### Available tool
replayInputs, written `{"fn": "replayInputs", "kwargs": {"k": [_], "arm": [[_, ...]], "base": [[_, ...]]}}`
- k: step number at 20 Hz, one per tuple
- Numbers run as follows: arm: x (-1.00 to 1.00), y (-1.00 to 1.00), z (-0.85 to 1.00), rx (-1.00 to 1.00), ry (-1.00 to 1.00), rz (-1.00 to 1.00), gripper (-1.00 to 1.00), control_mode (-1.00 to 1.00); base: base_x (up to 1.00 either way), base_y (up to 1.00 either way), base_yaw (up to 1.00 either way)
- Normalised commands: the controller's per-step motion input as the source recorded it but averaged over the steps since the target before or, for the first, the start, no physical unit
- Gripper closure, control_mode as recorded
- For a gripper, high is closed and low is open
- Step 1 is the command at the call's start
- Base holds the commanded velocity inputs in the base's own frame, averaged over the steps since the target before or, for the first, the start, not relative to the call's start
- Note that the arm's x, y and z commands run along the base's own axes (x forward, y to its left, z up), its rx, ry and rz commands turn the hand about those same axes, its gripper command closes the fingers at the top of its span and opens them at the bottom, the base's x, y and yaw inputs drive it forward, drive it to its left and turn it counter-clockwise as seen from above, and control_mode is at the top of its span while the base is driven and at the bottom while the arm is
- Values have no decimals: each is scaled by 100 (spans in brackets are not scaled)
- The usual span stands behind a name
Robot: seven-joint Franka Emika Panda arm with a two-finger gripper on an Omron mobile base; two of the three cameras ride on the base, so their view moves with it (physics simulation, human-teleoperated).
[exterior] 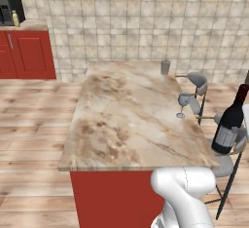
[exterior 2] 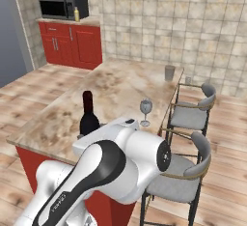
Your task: There is a wine glass and glass cup on the dining counter. Place the wine bottle next to the wine glass and the juice bottle next to the glass cup.
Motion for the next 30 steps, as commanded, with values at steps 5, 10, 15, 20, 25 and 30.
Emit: {"fn": "replayInputs", "kwargs": {"k": [5, 10, 15, 20, 25, 30], "arm": [[20, -23, 0, 0, 4, 0, 100, -100], [34, -42, 0, 0, 2, 7, 100, -100], [33, -35, -4, 0, -1, 26, 100, -100], [21, -34, -14, 6, -3, 41, 100, -100], [30, -14, -33, 10, -7, 34, 100, -100], [47, -1, -24, 5, 0, 10, 100, -100]], "base": [[0, 0, 0], [0, 0, 0], [0, 0, 0], [0, 0, 0], [0, 0, 0], [0, 0, 0]]}}
